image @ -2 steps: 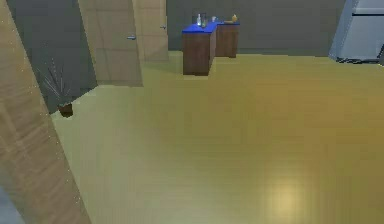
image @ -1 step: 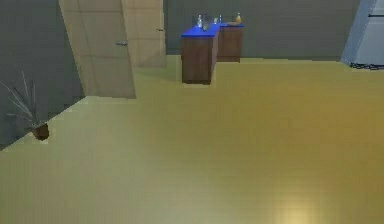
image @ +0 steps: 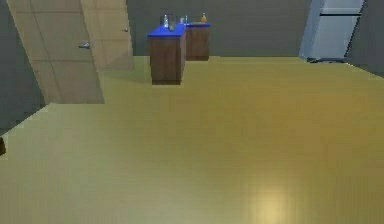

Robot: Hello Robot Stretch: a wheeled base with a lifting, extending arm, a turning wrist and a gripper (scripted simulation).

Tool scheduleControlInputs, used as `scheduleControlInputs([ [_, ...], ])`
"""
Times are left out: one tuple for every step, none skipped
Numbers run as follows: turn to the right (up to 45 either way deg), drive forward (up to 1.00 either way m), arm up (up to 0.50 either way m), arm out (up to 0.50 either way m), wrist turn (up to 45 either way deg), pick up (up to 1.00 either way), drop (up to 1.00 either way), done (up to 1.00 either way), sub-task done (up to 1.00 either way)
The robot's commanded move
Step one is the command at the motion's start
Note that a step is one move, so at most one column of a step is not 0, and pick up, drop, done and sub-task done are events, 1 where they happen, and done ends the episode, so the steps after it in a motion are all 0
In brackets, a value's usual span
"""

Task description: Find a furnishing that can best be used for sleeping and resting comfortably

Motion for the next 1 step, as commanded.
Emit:
scheduleControlInputs([
  [0.0,0.25,0.0,0.0,0.0,0.0,0.0,0.0,0.0],
])
